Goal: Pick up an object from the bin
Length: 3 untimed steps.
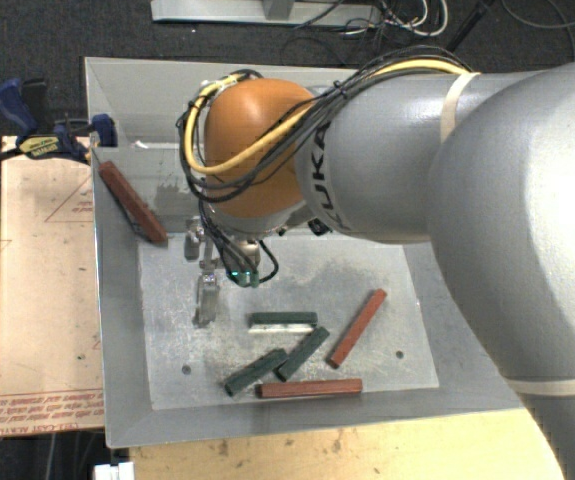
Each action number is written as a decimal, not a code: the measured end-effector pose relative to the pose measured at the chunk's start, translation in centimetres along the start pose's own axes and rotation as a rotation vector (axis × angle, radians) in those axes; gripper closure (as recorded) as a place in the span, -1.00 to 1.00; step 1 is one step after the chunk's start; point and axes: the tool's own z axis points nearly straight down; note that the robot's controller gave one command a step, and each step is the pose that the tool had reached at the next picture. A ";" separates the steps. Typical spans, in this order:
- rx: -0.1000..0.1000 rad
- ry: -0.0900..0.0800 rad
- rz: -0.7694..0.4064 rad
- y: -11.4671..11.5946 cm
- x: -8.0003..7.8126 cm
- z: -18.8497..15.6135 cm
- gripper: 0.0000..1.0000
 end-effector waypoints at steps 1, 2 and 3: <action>-0.001 -0.008 0.003 -0.1 -0.2 -0.5 -1.00; -0.002 -0.009 -0.057 -4.6 1.7 0.7 -1.00; 0.003 -0.007 -0.263 -6.3 5.1 2.7 -1.00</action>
Offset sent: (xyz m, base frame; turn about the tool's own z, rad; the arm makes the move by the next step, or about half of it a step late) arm -0.0332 -0.0920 -0.0184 -0.1033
